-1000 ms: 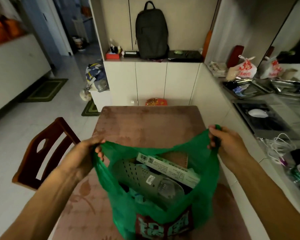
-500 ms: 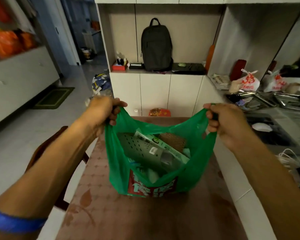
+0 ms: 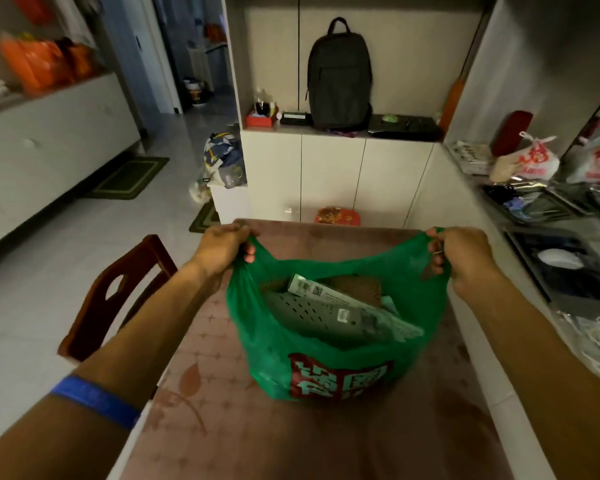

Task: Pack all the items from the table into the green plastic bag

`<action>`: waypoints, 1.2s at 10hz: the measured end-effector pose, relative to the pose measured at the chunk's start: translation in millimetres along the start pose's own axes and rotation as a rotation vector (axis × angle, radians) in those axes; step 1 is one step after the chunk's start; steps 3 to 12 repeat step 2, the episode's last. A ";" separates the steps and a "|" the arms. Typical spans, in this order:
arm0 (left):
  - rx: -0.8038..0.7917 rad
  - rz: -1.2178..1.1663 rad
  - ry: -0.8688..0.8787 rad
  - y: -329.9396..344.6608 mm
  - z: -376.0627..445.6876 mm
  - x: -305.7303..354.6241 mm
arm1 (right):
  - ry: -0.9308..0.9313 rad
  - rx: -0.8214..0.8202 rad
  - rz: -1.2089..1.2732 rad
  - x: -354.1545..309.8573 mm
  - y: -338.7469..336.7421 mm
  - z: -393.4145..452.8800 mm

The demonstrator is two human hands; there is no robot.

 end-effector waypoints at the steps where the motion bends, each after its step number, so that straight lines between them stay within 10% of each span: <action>1: 0.009 0.027 0.008 3.3 2.0 -3.4 | 0.017 -0.046 -0.052 -1.9 -1.4 -0.4; 12: 0.054 0.188 0.033 -0.8 -0.2 -1.9 | -0.025 -0.039 -0.131 -2.2 -7.5 -0.4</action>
Point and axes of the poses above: each hand's wrist, its own z-axis towards the middle knuckle, its own y-axis out of the palm, x = y × z, the point moved 2 cm from there along z, towards the middle knuckle, and after that the axes turned 6 degrees about -y, right-handed, at the moved point
